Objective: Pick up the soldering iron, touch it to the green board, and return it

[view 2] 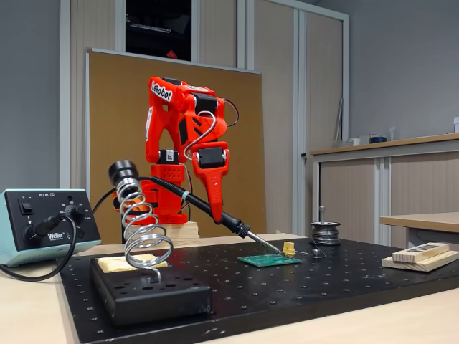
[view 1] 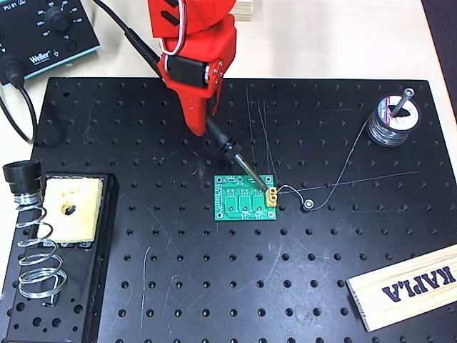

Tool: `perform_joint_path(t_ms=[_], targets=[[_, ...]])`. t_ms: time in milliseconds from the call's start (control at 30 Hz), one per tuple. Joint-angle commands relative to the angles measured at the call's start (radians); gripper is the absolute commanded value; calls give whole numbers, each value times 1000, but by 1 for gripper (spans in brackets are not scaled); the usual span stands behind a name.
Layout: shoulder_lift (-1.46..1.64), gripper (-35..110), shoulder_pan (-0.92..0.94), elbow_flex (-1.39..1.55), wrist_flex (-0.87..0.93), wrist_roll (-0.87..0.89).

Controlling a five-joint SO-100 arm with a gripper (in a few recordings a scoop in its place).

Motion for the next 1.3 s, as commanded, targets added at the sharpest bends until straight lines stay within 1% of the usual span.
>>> perform_joint_path(t_ms=[0, 733, 1100, 1267], targets=[[18, 0, -11, -48, 9, -2], [52, 0, 8, -26, 32, -14], [209, 0, 137, -12, 166, -137], [190, 0, 153, -74, 183, -187]])
